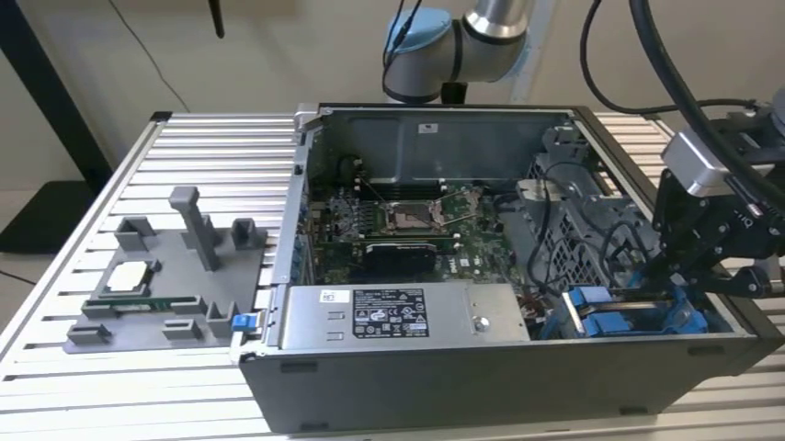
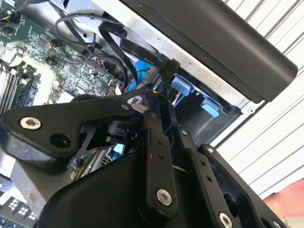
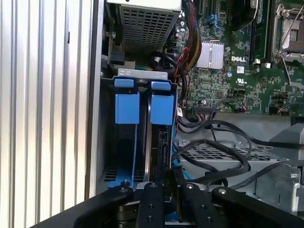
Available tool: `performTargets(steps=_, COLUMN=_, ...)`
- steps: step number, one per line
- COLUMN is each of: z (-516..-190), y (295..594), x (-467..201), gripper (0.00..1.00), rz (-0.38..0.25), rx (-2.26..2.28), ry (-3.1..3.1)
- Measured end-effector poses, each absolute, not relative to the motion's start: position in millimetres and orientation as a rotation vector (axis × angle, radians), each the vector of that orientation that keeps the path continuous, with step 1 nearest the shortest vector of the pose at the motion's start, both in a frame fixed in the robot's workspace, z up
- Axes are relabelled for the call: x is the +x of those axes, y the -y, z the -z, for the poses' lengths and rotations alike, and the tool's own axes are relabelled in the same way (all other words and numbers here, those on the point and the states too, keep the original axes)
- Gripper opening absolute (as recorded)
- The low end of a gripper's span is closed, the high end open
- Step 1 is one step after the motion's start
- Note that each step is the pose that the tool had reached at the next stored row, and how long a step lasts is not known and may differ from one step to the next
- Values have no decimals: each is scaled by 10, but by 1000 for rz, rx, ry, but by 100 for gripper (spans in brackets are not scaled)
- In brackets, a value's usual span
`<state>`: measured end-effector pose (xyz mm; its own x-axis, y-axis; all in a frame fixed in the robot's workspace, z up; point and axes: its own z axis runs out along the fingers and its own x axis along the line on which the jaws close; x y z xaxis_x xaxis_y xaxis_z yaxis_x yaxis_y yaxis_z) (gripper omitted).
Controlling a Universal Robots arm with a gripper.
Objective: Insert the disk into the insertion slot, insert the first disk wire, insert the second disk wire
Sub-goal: 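Insert the first disk wire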
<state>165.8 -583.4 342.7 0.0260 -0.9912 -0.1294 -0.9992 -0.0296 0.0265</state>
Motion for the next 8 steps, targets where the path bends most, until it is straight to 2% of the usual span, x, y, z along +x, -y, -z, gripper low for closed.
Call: performTargets(steps=8, z=-3397, y=5831, x=1651, gripper=0, rz=-176, rx=-2198, ry=-2140)
